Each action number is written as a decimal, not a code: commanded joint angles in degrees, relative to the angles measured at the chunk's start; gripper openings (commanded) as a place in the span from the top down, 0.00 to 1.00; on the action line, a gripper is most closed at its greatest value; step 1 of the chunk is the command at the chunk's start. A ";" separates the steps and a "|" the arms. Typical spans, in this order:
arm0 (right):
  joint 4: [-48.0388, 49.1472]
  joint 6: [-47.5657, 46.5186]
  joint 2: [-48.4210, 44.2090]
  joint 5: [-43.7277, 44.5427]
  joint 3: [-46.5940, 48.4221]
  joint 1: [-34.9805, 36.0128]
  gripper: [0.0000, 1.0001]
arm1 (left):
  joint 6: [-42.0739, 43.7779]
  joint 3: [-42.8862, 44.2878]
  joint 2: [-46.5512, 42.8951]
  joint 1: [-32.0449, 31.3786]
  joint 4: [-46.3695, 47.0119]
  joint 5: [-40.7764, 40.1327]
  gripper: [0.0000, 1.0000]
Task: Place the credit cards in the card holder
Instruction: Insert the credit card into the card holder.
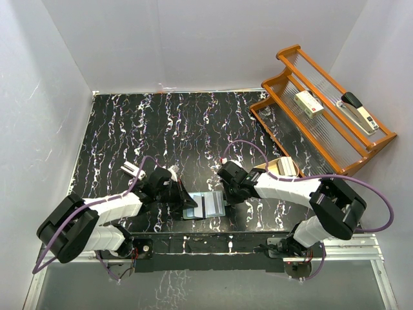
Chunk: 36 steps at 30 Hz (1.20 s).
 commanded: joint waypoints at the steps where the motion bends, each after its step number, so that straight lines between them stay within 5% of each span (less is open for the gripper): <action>1: 1.94 0.38 -1.77 1.04 -0.28 0.54 0.94 | 0.41 0.08 -1.62 0.13 -0.11 -2.80 1.00; 36: 2.77 1.59 -1.17 0.48 0.74 0.63 0.94 | 2.71 -1.48 1.33 0.13 3.23 -3.07 1.00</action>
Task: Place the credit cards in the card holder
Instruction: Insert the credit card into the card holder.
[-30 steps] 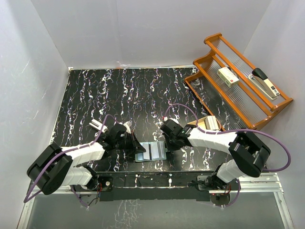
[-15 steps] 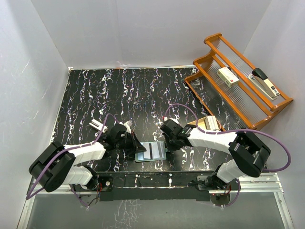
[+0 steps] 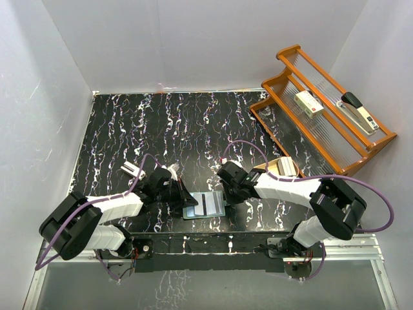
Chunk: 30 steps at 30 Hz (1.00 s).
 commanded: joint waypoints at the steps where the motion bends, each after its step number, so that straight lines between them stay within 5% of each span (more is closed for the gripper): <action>1: 2.79 1.68 -1.19 0.54 0.53 0.39 0.95 | 1.61 -0.61 -0.27 0.16 -1.61 -2.70 1.00; 30: 6.55 6.49 -4.51 -2.63 -3.34 0.65 0.97 | -2.43 -5.03 2.69 -1.43 11.76 -1.44 1.00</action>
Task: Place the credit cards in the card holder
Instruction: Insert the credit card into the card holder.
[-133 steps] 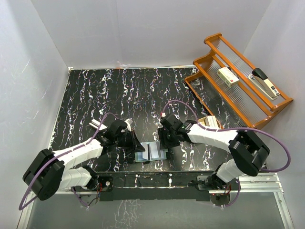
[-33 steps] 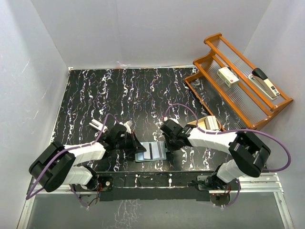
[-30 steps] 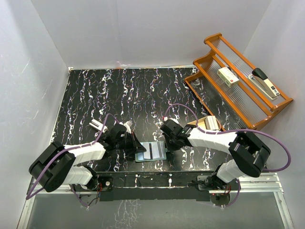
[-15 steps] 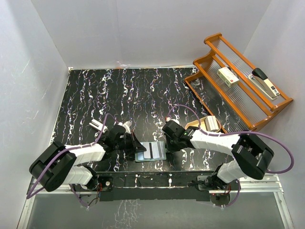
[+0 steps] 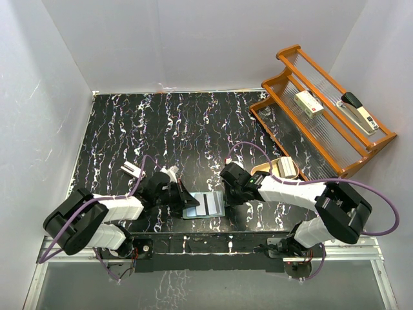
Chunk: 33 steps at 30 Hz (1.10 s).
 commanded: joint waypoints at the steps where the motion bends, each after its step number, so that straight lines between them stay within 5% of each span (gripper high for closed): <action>1: 3.83 0.98 -1.57 -0.99 -0.54 0.65 0.97 | 0.59 -0.51 -0.27 -0.89 -0.43 -1.05 1.00; 33: 6.44 2.57 -1.14 -2.32 -1.95 1.17 0.97 | -3.45 -0.52 3.34 -2.90 4.93 -5.68 1.00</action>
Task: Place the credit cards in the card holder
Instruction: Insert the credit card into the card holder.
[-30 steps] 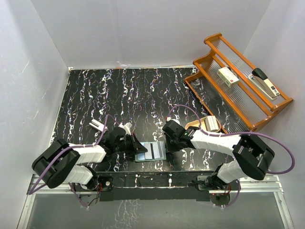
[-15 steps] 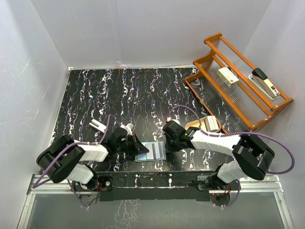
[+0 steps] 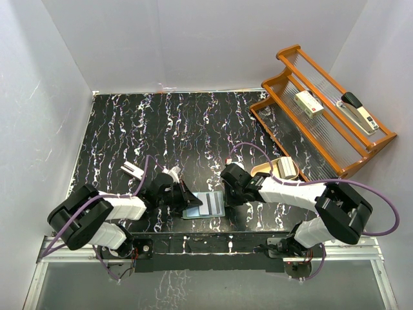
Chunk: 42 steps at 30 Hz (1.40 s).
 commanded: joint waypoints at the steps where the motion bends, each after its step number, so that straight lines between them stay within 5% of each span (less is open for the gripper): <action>1: 4.46 1.74 -0.82 -2.02 -0.72 1.18 0.97 | -0.12 -0.64 1.11 -0.64 0.95 -2.93 1.00; 11: 5.00 2.54 -0.82 -1.97 -1.24 1.88 0.97 | -1.20 0.75 4.49 -2.07 3.19 -3.42 1.00; 17: 4.93 2.47 -0.99 -1.56 -1.37 1.90 0.97 | -0.19 1.38 -0.51 -2.21 -5.16 -6.56 0.61; 22: 4.55 2.28 -1.08 -1.03 -1.49 1.90 0.97 | 1.20 3.16 -5.55 -2.21 -13.64 -9.08 0.48; 35: 3.97 1.60 -1.02 -0.06 -0.83 1.90 0.98 | 3.66 6.14 -6.48 -2.17 -16.12 -8.21 0.44; 42: 4.55 1.21 -0.36 -0.41 -0.67 1.86 0.99 | 3.90 6.50 -2.61 -2.38 -12.84 -5.28 0.56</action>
